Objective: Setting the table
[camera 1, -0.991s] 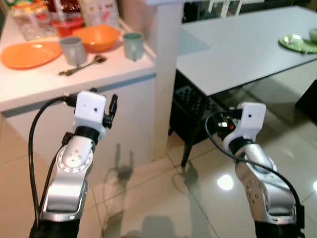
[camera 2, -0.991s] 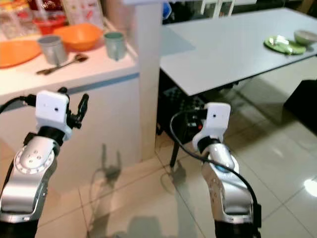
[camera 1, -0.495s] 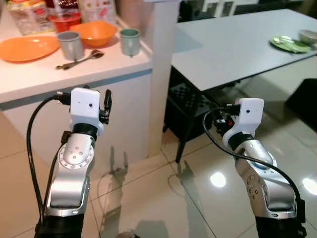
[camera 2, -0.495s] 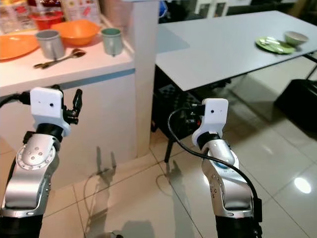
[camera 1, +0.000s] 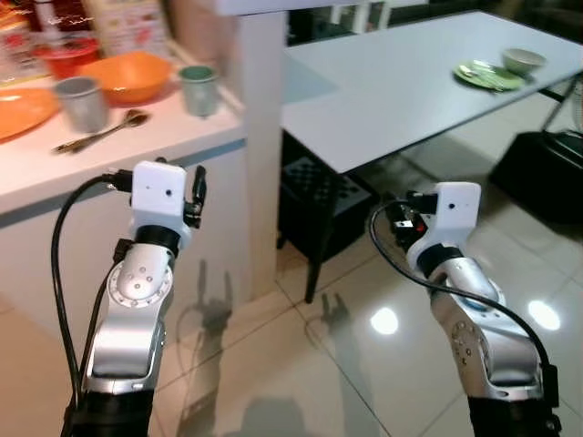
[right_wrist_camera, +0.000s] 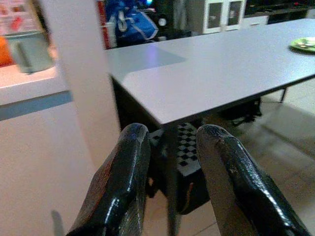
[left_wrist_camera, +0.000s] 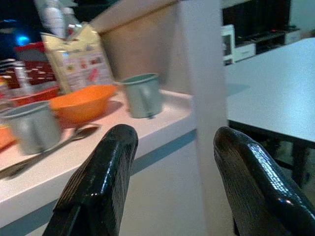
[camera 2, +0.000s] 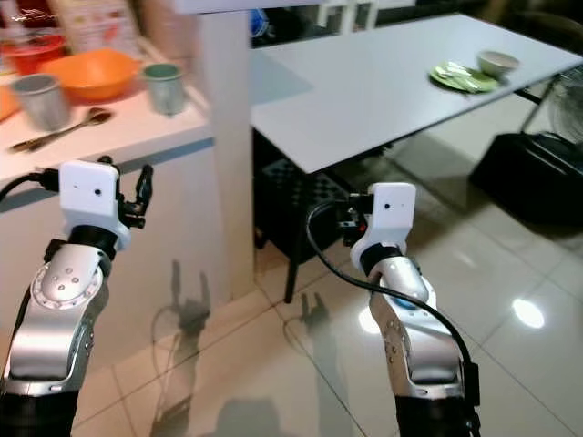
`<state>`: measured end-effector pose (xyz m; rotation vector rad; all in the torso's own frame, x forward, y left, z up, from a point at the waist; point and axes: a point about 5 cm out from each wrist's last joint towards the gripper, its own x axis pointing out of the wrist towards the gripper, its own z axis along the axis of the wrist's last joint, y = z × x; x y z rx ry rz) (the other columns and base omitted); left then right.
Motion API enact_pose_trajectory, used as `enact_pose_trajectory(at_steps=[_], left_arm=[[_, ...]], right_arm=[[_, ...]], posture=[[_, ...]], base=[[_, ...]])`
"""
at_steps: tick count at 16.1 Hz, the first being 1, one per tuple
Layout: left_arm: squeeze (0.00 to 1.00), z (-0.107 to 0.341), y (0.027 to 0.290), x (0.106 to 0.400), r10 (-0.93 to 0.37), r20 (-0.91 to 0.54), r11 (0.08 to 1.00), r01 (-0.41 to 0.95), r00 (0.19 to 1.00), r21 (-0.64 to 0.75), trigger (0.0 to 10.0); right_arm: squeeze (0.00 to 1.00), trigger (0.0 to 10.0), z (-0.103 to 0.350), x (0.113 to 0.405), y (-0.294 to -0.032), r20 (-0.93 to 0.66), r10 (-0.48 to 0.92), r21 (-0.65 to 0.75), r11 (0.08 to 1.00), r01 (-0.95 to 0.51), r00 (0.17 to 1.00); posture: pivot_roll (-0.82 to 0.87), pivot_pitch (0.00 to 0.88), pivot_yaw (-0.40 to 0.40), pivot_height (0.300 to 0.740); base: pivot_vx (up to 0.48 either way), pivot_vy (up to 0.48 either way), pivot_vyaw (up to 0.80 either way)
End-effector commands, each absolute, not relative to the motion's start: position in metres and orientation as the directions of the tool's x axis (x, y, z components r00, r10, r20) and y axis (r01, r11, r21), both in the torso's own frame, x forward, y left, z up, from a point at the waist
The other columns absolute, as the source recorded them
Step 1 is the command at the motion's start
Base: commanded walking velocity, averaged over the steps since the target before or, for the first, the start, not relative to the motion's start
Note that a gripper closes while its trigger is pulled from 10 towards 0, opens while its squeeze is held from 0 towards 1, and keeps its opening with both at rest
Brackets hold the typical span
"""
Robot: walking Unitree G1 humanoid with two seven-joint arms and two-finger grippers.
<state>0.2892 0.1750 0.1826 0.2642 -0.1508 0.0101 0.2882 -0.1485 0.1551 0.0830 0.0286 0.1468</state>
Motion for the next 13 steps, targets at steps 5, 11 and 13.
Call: enact_pose_trajectory(at_steps=[5,11,13], left_arm=[[0.00,0.188,0.173,0.296,-0.033,0.156,0.966,-0.008,0.987,0.257,10.0],[0.00,0.188,0.177,0.300,-0.024,0.152,0.968,-0.015,0.988,0.252,10.0],[0.00,0.189,0.179,0.304,-0.015,0.154,0.974,-0.021,0.988,0.227,10.0]], right_arm=[[0.00,10.0,0.158,0.288,-0.149,-0.011,0.154,0.076,0.985,-0.152,0.988],[0.00,10.0,0.165,0.286,-0.138,0.037,0.254,0.095,0.962,-0.256,0.966],[0.00,10.0,0.168,0.282,-0.136,0.053,0.302,0.082,0.949,-0.306,0.952]], posture=[[0.07,0.000,-0.029,0.740],[0.07,0.000,-0.026,0.740],[0.07,0.000,-0.029,0.740]], base=[[0.406,0.000,0.00],[0.406,0.000,0.00],[0.407,0.000,0.00]])
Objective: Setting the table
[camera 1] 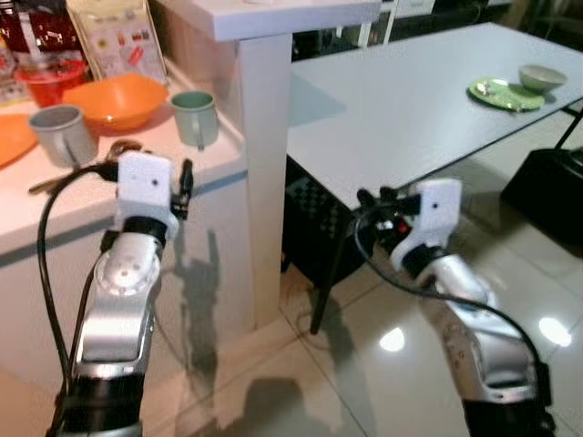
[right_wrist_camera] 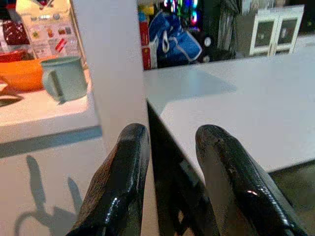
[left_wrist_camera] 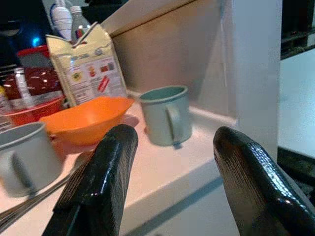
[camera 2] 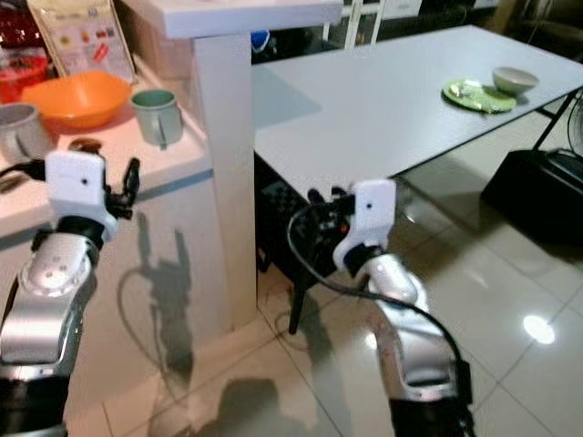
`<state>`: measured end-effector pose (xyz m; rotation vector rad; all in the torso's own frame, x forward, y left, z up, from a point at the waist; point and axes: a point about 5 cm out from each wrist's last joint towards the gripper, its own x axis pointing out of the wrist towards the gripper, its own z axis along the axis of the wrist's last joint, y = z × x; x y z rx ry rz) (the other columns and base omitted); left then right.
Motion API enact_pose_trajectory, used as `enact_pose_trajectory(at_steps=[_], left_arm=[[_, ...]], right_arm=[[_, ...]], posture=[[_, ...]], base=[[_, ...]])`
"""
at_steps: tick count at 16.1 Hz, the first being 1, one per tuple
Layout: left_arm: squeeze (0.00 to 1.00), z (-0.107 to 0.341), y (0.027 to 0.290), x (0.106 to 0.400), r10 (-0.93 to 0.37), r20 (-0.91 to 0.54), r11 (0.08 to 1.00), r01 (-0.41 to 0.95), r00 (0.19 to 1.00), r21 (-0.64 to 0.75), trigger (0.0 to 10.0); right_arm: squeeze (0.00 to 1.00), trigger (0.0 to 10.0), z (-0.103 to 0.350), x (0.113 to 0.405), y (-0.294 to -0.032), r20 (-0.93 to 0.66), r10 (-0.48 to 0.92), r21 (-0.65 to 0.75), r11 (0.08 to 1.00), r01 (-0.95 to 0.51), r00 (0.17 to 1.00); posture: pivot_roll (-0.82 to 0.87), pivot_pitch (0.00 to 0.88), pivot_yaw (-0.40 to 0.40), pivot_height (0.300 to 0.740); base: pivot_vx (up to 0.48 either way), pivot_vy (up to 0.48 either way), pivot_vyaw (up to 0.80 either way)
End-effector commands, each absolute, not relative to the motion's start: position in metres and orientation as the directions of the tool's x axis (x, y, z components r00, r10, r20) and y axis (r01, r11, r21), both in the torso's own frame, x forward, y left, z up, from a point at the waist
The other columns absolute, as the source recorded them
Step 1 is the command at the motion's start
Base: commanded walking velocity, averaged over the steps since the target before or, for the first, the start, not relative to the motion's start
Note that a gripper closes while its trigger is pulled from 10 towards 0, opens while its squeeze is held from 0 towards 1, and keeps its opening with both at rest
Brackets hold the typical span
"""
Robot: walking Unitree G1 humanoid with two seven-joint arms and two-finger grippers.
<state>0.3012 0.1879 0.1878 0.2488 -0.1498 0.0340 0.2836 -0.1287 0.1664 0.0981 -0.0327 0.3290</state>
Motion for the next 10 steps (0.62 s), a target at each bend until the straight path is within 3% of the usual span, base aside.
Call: enact_pose_trajectory(at_steps=[1,10], left_arm=[[0.00,0.189,0.178,0.306,-0.019,0.153,0.975,-0.015,0.988,0.221,10.0],[0.00,0.182,0.162,0.336,-0.032,0.101,0.992,0.019,0.994,0.122,10.0]], right_arm=[[0.00,10.0,0.167,0.283,-0.137,0.051,0.304,0.080,0.948,-0.307,0.951],[0.00,10.0,0.166,0.282,-0.135,0.048,0.328,0.064,0.942,-0.331,0.943]], posture=[[0.08,0.000,-0.035,0.740],[0.06,0.000,-0.032,0.740]], base=[[0.405,0.000,0.00],[0.407,0.000,0.00]])
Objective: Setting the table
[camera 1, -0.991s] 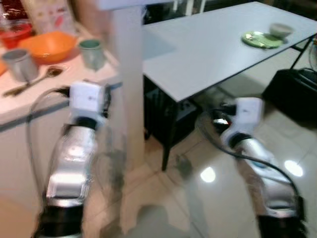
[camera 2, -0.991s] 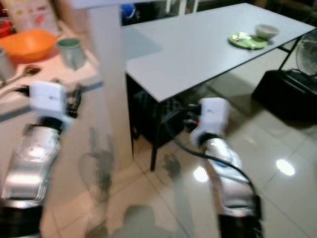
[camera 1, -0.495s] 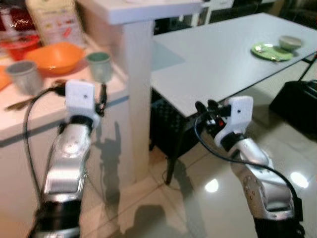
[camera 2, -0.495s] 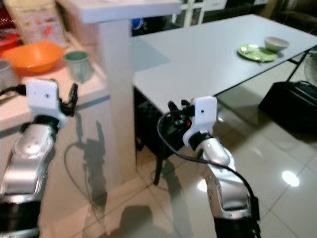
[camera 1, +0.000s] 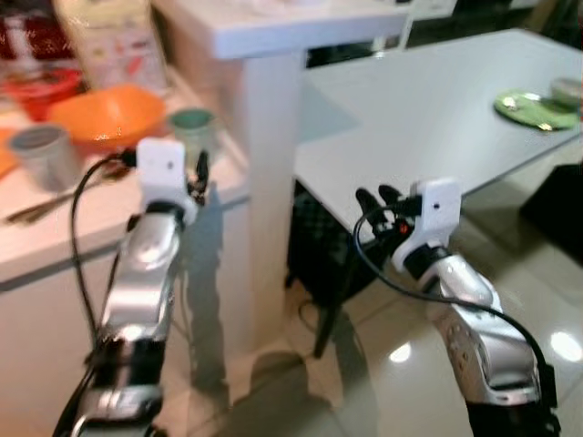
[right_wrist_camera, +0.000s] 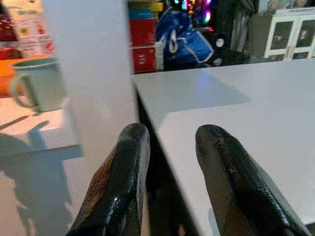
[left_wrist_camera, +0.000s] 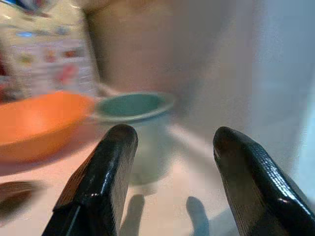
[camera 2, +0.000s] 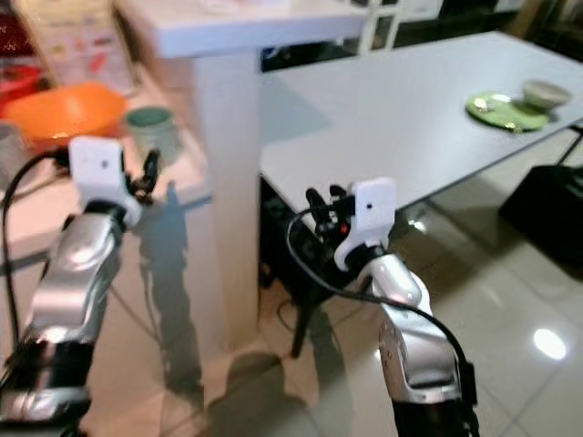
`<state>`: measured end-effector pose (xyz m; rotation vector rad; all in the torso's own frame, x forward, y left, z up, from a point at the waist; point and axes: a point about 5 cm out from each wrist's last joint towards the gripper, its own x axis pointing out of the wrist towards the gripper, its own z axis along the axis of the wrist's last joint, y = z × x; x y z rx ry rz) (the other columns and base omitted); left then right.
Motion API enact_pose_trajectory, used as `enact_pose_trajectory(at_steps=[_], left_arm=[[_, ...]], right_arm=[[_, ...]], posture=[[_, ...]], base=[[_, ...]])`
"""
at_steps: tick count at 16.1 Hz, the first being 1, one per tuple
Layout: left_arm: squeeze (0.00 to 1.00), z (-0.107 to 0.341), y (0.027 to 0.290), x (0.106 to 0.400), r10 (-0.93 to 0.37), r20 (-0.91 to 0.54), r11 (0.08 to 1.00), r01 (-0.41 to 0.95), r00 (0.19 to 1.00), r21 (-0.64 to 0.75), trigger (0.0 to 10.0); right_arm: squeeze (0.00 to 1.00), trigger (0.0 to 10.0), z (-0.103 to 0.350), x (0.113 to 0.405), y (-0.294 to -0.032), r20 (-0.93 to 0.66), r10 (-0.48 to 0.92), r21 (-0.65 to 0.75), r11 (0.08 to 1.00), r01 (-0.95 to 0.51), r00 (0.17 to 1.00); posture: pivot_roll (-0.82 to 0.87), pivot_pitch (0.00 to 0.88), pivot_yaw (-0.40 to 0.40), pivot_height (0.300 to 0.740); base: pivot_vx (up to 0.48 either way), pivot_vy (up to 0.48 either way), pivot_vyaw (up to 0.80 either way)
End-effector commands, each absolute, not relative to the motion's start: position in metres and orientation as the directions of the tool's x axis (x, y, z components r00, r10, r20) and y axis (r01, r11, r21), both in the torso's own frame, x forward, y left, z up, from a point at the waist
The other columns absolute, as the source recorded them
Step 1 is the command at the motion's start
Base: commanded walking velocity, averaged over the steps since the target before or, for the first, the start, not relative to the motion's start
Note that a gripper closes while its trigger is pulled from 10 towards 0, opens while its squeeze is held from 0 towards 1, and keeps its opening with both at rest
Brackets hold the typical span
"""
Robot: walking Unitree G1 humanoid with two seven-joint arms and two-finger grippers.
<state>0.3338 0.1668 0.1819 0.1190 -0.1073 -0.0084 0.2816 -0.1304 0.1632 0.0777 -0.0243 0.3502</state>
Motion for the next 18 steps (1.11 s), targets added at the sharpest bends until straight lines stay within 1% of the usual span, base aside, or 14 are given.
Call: enact_pose_trajectory(at_steps=[1,2,3,4,5,6,8,9,10,11,12,13,18], left_arm=[[0.00,0.182,0.159,0.337,-0.040,0.088,0.993,0.029,0.995,0.118,10.0],[0.00,0.181,0.157,0.338,-0.052,0.082,0.992,0.042,0.995,0.118,10.0],[0.00,0.178,0.154,0.338,-0.073,0.069,0.989,0.064,0.995,0.131,10.0],[0.00,0.174,0.153,0.336,-0.082,0.051,0.988,0.075,0.995,0.134,10.0],[0.00,0.173,0.153,0.336,-0.081,0.049,0.988,0.074,0.996,0.136,10.0],[0.00,0.173,0.153,0.335,-0.080,0.046,0.987,0.073,0.996,0.143,10.0],[0.00,0.172,0.153,0.334,-0.077,0.041,0.986,0.070,0.996,0.151,10.0],[0.00,0.173,0.153,0.331,-0.079,0.028,0.987,0.074,0.996,0.140,10.0],[0.00,0.173,0.152,0.330,-0.082,0.021,0.987,0.078,0.996,0.138,10.0],[0.43,0.173,0.151,0.329,-0.084,0.017,0.989,0.081,0.996,0.123,10.0],[0.43,0.174,0.151,0.328,-0.084,0.018,0.990,0.081,0.996,0.113,10.0],[1.00,0.174,0.151,0.327,-0.086,0.011,0.991,0.085,0.996,0.105,10.0],[1.00,0.178,0.148,0.322,-0.087,0.000,0.991,0.087,0.996,0.106,10.0]], right_arm=[[0.00,10.0,0.166,0.282,-0.133,0.043,0.342,0.063,0.937,-0.344,0.939],[0.00,10.0,0.165,0.281,-0.130,0.038,0.359,0.066,0.930,-0.360,0.933],[0.00,10.0,0.163,0.275,-0.121,0.016,0.451,0.082,0.889,-0.450,0.893],[0.00,10.0,0.160,0.262,-0.112,-0.006,0.580,0.097,0.811,-0.577,0.815],[0.00,10.0,0.160,0.258,-0.110,-0.012,0.620,0.086,0.782,-0.617,0.785],[0.00,10.0,0.159,0.250,-0.109,-0.031,0.691,0.082,0.722,-0.687,0.722],[0.00,10.0,0.159,0.247,-0.110,-0.044,0.727,0.087,0.686,-0.723,0.685],[0.00,10.0,0.161,0.244,-0.112,-0.058,0.758,0.088,0.652,-0.753,0.650],[0.00,10.0,0.162,0.243,-0.113,-0.061,0.764,0.085,0.646,-0.759,0.643],[0.00,10.0,0.162,0.242,-0.113,-0.065,0.771,0.084,0.636,-0.767,0.633],[0.00,10.0,0.162,0.242,-0.113,-0.067,0.773,0.084,0.634,-0.769,0.630],[0.00,10.0,0.161,0.240,-0.114,-0.077,0.778,0.083,0.628,-0.773,0.624],[0.00,10.0,0.161,0.238,-0.115,-0.094,0.793,0.085,0.609,-0.789,0.602]], posture=[[0.05,0.000,-0.031,0.740],[0.05,0.000,-0.031,0.740],[0.05,0.000,-0.031,0.740],[0.04,0.000,-0.032,0.740],[0.05,0.000,-0.037,0.740],[0.05,0.000,-0.041,0.740],[0.05,0.000,-0.041,0.740],[0.05,0.000,-0.043,0.740],[0.05,0.000,-0.043,0.740],[0.05,0.000,-0.042,0.740],[0.05,0.000,-0.042,0.740],[0.05,0.000,-0.042,0.740],[0.04,0.000,-0.041,0.740]], base=[[0.390,0.000,0.00],[0.382,0.000,0.00],[0.371,0.000,0.00],[0.368,0.000,0.00],[0.368,0.000,0.00],[0.349,0.000,0.00],[0.339,0.000,0.00],[0.000,0.000,0.00],[0.000,0.000,0.00],[0.000,0.000,0.00],[0.000,0.000,0.00],[0.000,0.000,0.00],[0.000,0.000,0.00]])
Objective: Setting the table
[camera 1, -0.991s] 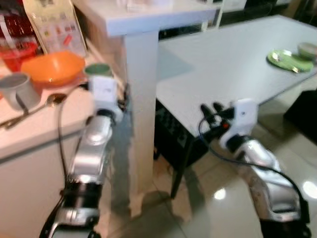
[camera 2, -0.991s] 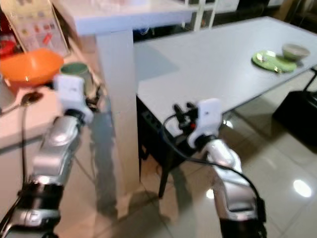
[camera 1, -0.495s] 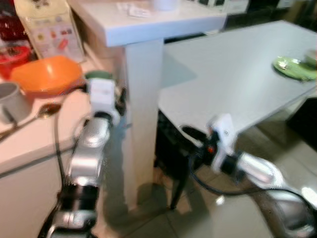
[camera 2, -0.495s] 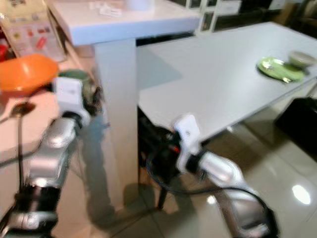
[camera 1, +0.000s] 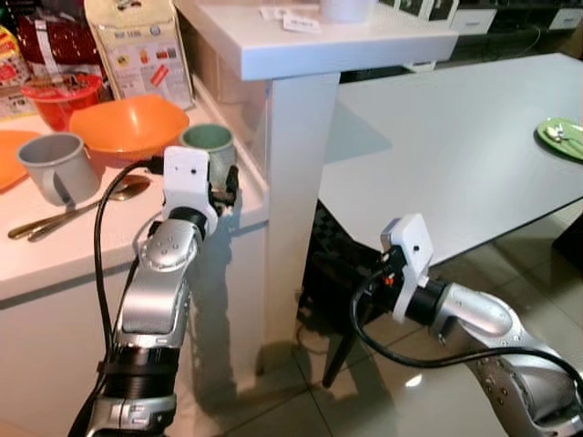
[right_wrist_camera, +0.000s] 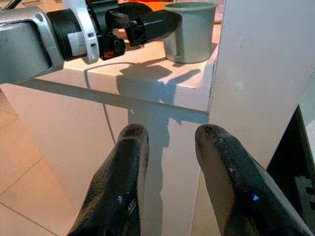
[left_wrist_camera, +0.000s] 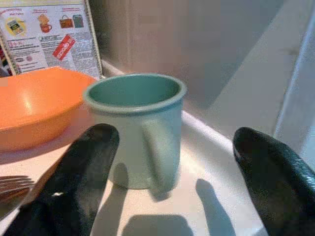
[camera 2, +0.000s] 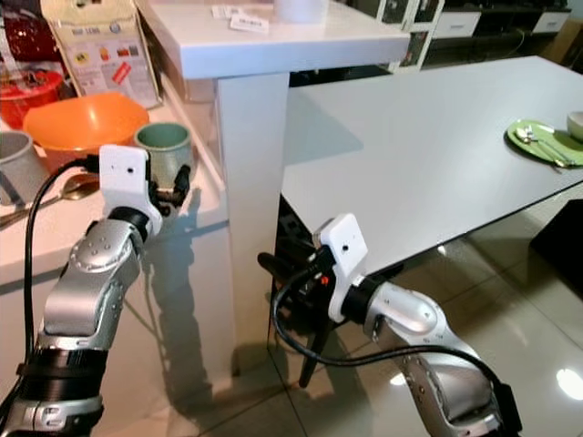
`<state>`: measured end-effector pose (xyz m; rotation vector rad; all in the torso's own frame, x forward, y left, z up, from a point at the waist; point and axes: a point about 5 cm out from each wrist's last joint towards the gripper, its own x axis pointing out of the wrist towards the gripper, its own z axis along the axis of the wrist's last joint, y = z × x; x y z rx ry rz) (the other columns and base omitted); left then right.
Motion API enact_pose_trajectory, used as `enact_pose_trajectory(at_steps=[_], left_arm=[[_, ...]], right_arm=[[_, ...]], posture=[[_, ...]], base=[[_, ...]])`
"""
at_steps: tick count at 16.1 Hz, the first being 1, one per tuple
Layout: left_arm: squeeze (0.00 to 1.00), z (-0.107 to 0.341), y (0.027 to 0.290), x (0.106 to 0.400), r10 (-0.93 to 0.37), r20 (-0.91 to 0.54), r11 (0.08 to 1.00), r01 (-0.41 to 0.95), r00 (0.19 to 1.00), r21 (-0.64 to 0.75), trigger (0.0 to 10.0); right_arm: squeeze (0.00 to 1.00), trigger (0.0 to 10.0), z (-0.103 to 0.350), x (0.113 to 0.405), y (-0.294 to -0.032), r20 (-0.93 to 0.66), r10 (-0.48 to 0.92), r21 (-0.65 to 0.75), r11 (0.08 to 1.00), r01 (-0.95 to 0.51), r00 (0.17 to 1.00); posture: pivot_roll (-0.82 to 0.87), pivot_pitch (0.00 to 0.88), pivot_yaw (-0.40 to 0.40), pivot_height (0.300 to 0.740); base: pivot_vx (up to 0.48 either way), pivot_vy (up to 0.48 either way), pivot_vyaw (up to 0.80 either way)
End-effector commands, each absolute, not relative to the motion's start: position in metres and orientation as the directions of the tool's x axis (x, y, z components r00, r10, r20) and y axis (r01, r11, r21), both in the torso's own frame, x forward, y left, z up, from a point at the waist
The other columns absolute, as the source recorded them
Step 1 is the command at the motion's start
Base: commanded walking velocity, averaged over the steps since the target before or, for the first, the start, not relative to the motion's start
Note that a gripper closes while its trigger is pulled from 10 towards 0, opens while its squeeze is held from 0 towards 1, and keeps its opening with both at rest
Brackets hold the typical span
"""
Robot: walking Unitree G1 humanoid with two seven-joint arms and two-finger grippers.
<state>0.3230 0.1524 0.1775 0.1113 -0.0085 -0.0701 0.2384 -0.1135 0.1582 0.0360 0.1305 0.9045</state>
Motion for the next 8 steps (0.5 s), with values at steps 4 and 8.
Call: enact_pose_trajectory(at_steps=[4,8], left_arm=[[1.00,0.180,0.146,0.326,-0.077,-0.019,0.994,0.078,0.997,0.079,10.0],[1.00,0.173,0.152,0.337,0.011,-0.067,0.992,-0.002,0.998,0.126,10.0]], right_arm=[[0.00,10.0,0.161,0.238,-0.115,-0.101,0.802,0.082,0.596,-0.799,0.588],[0.00,10.0,0.161,0.236,-0.112,-0.112,0.817,0.075,0.574,-0.815,0.566]], posture=[[0.05,0.000,-0.048,0.740],[0.05,0.000,-0.048,0.740]], base=[[0.000,0.000,0.00],[0.000,0.000,0.00]])
